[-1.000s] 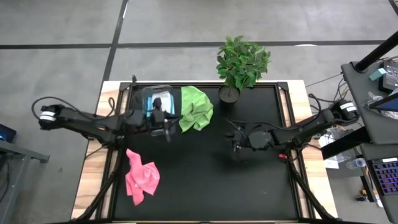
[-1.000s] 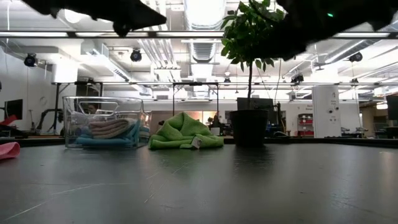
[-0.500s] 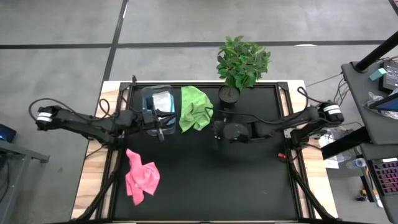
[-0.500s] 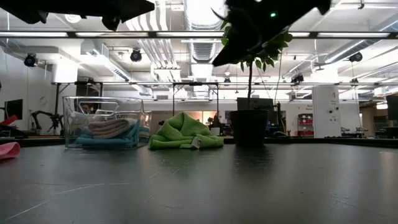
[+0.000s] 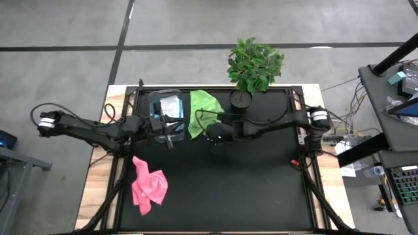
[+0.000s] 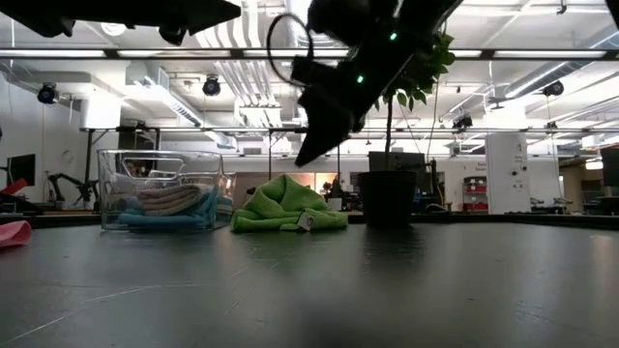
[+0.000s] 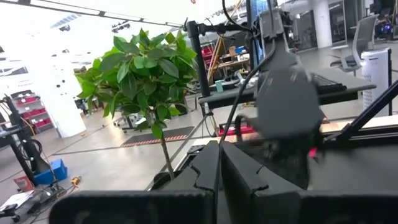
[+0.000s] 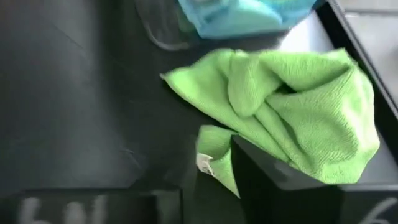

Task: Fold microfiber towels
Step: Fold the green microfiber towel

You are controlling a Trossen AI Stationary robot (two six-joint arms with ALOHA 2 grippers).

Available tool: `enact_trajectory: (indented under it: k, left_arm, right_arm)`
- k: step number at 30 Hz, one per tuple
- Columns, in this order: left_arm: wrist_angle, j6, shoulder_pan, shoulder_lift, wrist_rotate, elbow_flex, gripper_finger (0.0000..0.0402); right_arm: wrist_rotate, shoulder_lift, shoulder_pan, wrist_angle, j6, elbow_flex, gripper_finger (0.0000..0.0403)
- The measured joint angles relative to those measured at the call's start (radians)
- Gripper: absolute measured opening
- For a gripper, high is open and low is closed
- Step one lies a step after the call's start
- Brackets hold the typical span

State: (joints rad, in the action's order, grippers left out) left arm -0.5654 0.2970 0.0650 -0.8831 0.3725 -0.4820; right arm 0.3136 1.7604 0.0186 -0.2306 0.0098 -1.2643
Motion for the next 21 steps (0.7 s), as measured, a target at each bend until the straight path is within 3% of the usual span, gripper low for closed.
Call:
enact_trajectory:
  k: [7,11,16,21]
  left_arm:
    - [0.001,0.0,0.0,0.001,0.0,0.0,0.0001]
    - [0.002,0.0,0.0,0.001,0.0,0.0,0.0001]
    - [0.001,0.0,0.0,0.001,0.0,0.0,0.0001]
    - [-0.001,0.0,0.0,0.001,0.0,0.0,0.0001]
  right_arm:
    - [0.0,0.095,0.05,-0.035,0.009,-0.032,0.0169]
    - [0.0,0.123,0.07,-0.031,0.046,-0.03,0.0191]
    - [0.0,0.151,0.081,-0.004,0.051,-0.03,0.0193]
    - [0.0,0.196,0.08,0.025,0.05,-0.029,0.0168]
